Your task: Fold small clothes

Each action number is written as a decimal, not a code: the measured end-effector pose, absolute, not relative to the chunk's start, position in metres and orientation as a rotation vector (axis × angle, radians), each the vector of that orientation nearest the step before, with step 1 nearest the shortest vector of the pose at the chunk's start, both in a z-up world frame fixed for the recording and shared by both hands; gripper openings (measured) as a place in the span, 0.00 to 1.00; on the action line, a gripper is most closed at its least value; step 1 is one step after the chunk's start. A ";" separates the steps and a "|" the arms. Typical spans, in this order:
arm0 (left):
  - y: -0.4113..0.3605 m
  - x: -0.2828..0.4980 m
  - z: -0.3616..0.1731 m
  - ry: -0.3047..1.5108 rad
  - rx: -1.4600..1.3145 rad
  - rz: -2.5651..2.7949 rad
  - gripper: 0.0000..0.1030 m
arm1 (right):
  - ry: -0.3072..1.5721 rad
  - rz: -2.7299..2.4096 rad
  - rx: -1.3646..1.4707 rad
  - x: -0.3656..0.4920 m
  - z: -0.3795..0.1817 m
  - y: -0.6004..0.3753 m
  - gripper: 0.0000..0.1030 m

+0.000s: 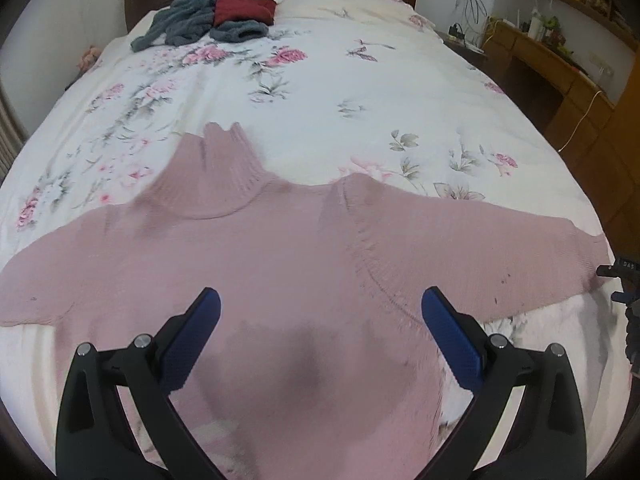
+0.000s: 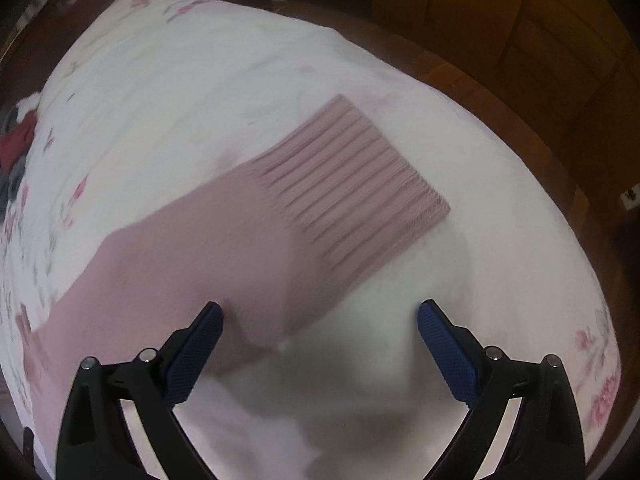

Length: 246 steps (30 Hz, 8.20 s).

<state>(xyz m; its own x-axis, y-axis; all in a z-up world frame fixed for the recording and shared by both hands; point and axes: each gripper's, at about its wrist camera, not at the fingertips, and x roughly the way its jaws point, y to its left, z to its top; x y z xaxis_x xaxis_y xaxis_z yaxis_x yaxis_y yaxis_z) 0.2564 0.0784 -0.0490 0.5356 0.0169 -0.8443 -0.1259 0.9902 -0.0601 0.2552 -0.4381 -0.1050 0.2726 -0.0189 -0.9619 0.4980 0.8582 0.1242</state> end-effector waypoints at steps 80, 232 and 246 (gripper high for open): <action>0.053 0.281 -0.132 1.272 -0.324 -0.156 0.37 | 1.182 0.397 0.269 0.180 -0.096 -0.174 0.29; 0.701 0.037 -0.090 0.708 -0.853 0.724 0.09 | 1.379 0.645 -0.071 0.180 -0.135 0.124 0.51; 0.558 0.100 -0.039 0.666 -0.695 0.381 0.06 | 1.347 0.638 -0.008 0.179 -0.117 0.083 0.51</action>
<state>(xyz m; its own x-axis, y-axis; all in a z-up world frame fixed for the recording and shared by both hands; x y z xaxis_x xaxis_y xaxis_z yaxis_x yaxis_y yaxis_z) 0.1000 0.5583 -0.0387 0.7311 0.1047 -0.6742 -0.5276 0.7132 -0.4614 0.1795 0.0829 -0.1167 0.0800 0.4216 -0.9032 -0.4311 0.8317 0.3500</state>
